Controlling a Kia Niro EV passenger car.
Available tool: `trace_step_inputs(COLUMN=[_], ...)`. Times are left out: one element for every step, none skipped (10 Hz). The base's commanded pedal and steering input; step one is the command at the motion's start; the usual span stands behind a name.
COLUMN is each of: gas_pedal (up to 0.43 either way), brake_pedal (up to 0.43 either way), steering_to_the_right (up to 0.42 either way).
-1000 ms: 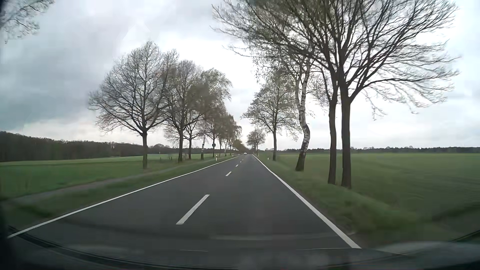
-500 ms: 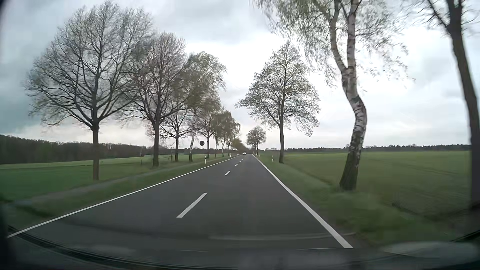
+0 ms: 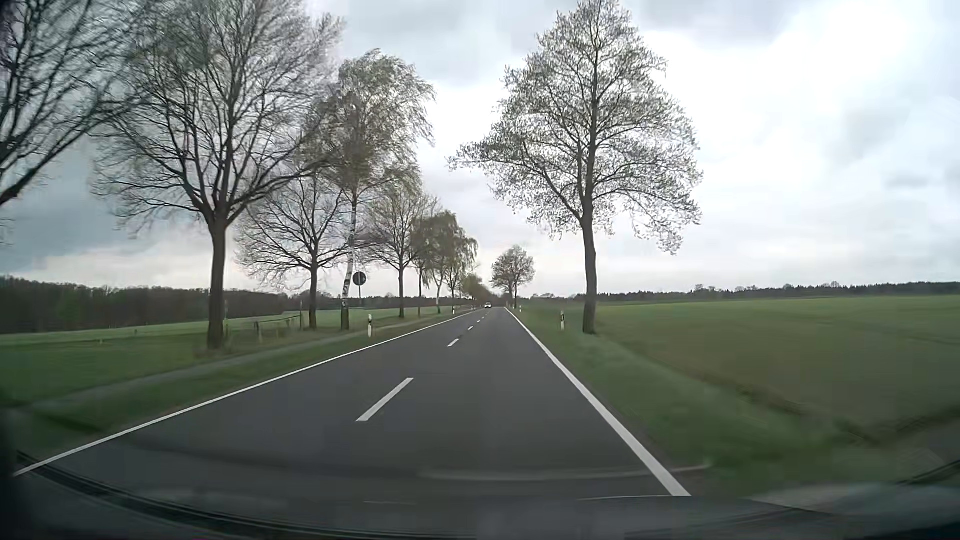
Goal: Follow the waypoints while adhering to traffic rules and regulations
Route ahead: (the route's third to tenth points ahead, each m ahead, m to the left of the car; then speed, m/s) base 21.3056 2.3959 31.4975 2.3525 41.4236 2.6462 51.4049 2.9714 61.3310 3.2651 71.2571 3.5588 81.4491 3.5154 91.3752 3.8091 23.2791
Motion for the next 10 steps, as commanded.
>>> trace_step_inputs(gas_pedal=[0.157, 0.157, 0.157, 0.157, 0.157, 0.157, 0.157, 0.15, 0.15, 0.15], brake_pedal=[0.0, 0.0, 0.0, 0.0, 0.0, 0.0, 0.0, 0.0, 0.0, 0.0], steering_to_the_right=[-0.006, -0.007, -0.009, -0.009, -0.008, -0.006, -0.005, -0.005, -0.003, -0.003])
